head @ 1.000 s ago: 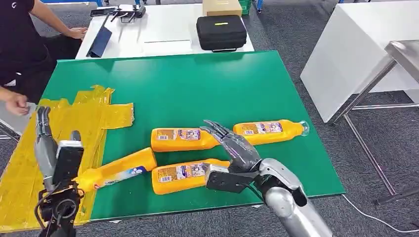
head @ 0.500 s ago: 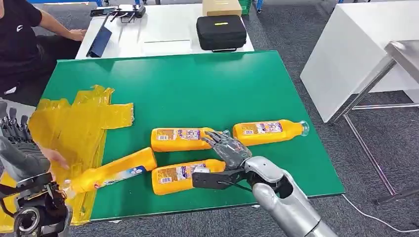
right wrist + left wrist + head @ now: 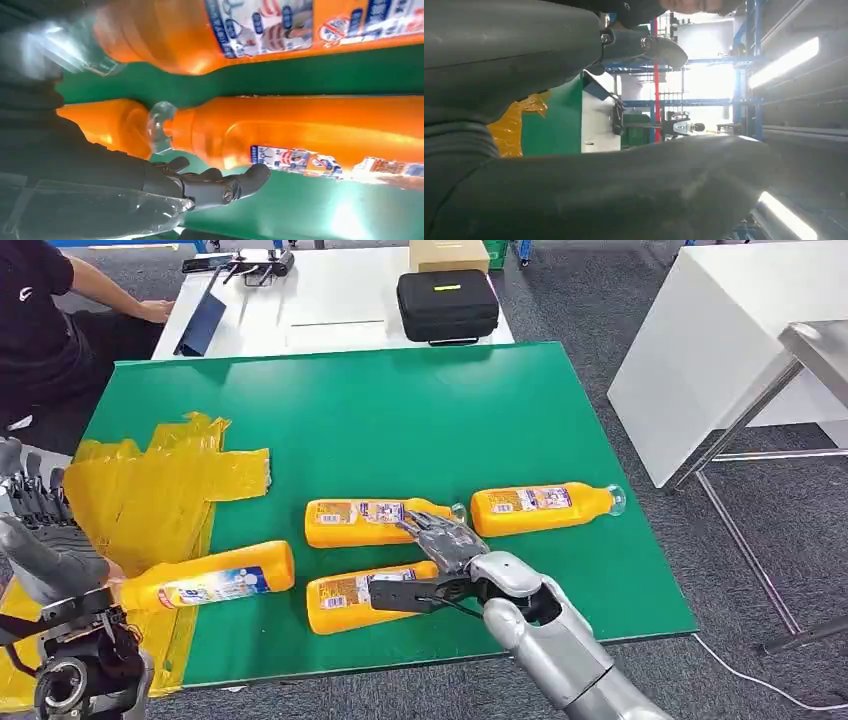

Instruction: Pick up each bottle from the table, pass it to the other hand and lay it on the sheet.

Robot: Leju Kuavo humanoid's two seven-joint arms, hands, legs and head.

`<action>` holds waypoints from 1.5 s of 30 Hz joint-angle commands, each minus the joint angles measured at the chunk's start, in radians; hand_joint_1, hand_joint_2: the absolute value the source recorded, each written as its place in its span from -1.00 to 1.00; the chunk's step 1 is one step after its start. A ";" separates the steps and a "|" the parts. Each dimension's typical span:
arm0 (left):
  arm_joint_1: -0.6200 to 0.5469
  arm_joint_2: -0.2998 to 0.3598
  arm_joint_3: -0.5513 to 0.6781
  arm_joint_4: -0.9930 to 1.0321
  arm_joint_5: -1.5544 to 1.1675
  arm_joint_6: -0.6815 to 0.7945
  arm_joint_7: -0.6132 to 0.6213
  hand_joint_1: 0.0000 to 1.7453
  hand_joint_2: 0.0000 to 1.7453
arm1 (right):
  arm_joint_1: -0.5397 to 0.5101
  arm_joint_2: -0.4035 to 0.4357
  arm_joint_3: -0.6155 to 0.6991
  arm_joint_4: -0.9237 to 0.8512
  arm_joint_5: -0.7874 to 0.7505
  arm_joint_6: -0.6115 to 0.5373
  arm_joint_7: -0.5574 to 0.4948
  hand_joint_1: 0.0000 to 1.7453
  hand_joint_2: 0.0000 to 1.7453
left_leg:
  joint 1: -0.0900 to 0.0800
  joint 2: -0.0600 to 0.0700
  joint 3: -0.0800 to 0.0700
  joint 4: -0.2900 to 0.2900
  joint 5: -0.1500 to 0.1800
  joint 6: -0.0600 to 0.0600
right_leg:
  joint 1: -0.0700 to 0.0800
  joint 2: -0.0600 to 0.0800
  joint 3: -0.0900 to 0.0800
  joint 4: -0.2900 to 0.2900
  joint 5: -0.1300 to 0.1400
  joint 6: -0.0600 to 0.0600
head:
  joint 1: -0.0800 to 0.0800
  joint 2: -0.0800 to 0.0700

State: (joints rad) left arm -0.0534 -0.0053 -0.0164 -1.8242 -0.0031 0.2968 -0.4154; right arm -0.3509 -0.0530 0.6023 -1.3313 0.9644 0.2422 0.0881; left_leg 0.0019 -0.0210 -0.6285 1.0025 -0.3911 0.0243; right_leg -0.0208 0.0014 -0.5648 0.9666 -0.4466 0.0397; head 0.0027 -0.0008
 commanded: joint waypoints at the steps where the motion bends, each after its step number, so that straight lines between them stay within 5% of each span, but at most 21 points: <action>1: -0.033 0.043 -0.046 0.034 0.016 0.033 -0.009 -1.00 -1.00 | -0.073 0.081 0.018 0.232 -0.012 -0.003 -0.031 -1.00 1.00 | 0.000 0.003 0.004 0.000 -0.002 -0.002 | 0.001 0.001 0.004 -0.001 -0.001 -0.002 | 0.000 0.000; 18: -0.032 0.060 -0.031 0.041 0.067 0.053 -0.014 -1.00 -1.00 | -0.117 0.040 0.156 0.410 -0.057 0.001 -0.062 -1.00 1.00 | 0.000 0.001 0.005 -0.001 -0.002 -0.001 | 0.001 -0.001 0.005 -0.002 -0.001 -0.002 | 0.000 0.000; 29: -0.104 0.045 -0.039 0.081 0.069 0.032 0.025 -1.00 -1.00 | -0.140 -0.008 0.244 0.592 -0.006 0.096 0.058 -1.00 1.00 | 0.001 -0.003 0.012 -0.001 -0.001 -0.002 | 0.002 -0.006 0.005 -0.003 -0.002 -0.004 | 0.000 0.000; 30: -0.109 0.047 -0.043 0.094 0.071 0.030 0.027 -1.00 -1.00 | -0.140 -0.010 0.240 0.592 -0.011 0.091 0.052 -0.88 1.00 | 0.001 -0.004 0.011 -0.002 -0.001 -0.002 | 0.001 -0.005 0.001 -0.003 -0.004 -0.006 | 0.000 0.000; 31: -0.110 0.047 -0.045 0.098 0.071 0.030 0.027 -1.00 -1.00 | -0.143 -0.011 0.239 0.592 -0.014 0.094 0.048 0.72 1.00 | 0.001 -0.004 0.014 -0.004 0.000 -0.002 | 0.001 -0.006 0.003 -0.005 -0.004 -0.007 | 0.000 0.000; 37: -0.117 0.049 -0.046 0.105 0.073 0.030 0.026 -1.00 -1.00 | -0.155 -0.008 0.234 0.591 -0.022 0.105 0.039 0.72 1.00 | 0.000 -0.001 0.020 -0.002 -0.002 -0.002 | 0.001 -0.002 0.008 -0.003 -0.004 -0.007 | -0.001 0.000; 38: -0.118 0.049 -0.047 0.104 0.074 0.029 0.025 -1.00 -1.00 | -0.157 -0.006 0.236 0.590 -0.021 0.106 0.039 1.00 1.00 | 0.001 -0.001 0.020 -0.003 -0.001 -0.003 | 0.001 -0.003 0.008 -0.004 -0.003 -0.008 | 0.000 0.000; 45: -0.129 0.057 -0.043 0.103 0.085 0.018 0.056 -1.00 -1.00 | -0.201 0.009 0.191 0.549 -0.076 0.074 0.014 1.00 1.00 | 0.001 0.000 0.023 -0.002 -0.001 -0.001 | 0.001 0.000 0.011 -0.003 -0.003 -0.007 | 0.000 0.000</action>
State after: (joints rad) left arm -0.1388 0.0401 -0.0446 -1.7861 0.0725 0.3243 -0.3857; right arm -0.5568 -0.0263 0.7870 -0.8499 0.9312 0.3216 0.1163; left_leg 0.0018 -0.0187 -0.6065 1.0021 -0.3926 0.0241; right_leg -0.0208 0.0041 -0.5560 0.9653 -0.4484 0.0361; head 0.0031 -0.0008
